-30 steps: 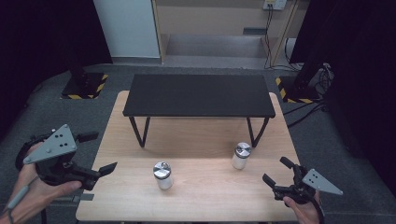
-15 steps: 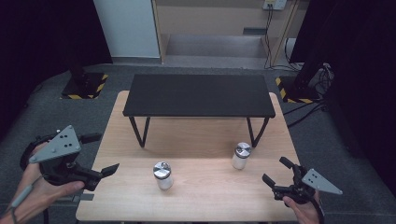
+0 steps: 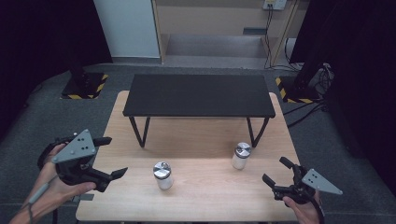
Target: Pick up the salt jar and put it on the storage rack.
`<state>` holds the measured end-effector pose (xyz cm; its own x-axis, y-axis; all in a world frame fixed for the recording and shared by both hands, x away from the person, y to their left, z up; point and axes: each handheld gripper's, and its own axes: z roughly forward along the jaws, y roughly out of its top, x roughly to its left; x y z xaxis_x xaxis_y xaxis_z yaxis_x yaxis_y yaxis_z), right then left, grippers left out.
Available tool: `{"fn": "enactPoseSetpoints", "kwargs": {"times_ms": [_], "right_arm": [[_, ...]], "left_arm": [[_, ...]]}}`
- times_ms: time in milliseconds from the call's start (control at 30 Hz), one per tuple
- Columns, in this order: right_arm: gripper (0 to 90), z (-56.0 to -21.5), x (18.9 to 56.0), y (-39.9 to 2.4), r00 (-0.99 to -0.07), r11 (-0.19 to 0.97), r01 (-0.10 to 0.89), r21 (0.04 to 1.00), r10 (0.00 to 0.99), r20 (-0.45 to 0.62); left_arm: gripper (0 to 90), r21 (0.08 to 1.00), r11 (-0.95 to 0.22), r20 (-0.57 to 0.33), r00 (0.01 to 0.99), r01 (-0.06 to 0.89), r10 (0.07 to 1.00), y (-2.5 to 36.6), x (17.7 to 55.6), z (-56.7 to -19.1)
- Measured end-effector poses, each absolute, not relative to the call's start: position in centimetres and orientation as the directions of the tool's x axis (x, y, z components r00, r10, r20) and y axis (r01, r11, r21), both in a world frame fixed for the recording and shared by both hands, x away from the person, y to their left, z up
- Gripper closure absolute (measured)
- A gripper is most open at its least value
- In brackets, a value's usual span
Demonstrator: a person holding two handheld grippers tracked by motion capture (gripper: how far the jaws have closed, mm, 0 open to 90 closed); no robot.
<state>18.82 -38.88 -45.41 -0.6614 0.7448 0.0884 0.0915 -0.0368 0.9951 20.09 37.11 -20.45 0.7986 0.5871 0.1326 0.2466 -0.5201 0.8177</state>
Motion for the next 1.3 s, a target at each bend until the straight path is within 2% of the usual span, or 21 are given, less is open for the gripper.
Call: {"fn": "enactPoseSetpoints", "kwargs": {"times_ms": [833, 1300], "right_arm": [[3.3, -45.4, 18.6, -38.9, -0.663, -0.034, 0.081, 0.996, 0.744, 0.079], [3.4, -45.3, 18.6, -39.0, -0.662, -0.032, 0.075, 0.997, 0.746, 0.074]], "left_arm": [[3.8, 0.783, -0.546, 0.085, 0.819, 0.298, 0.568, 34.6, 24.6, -26.4], [4.2, 0.736, -0.613, 0.092, 0.855, 0.287, 0.511, 30.7, 26.9, -29.4]]}}
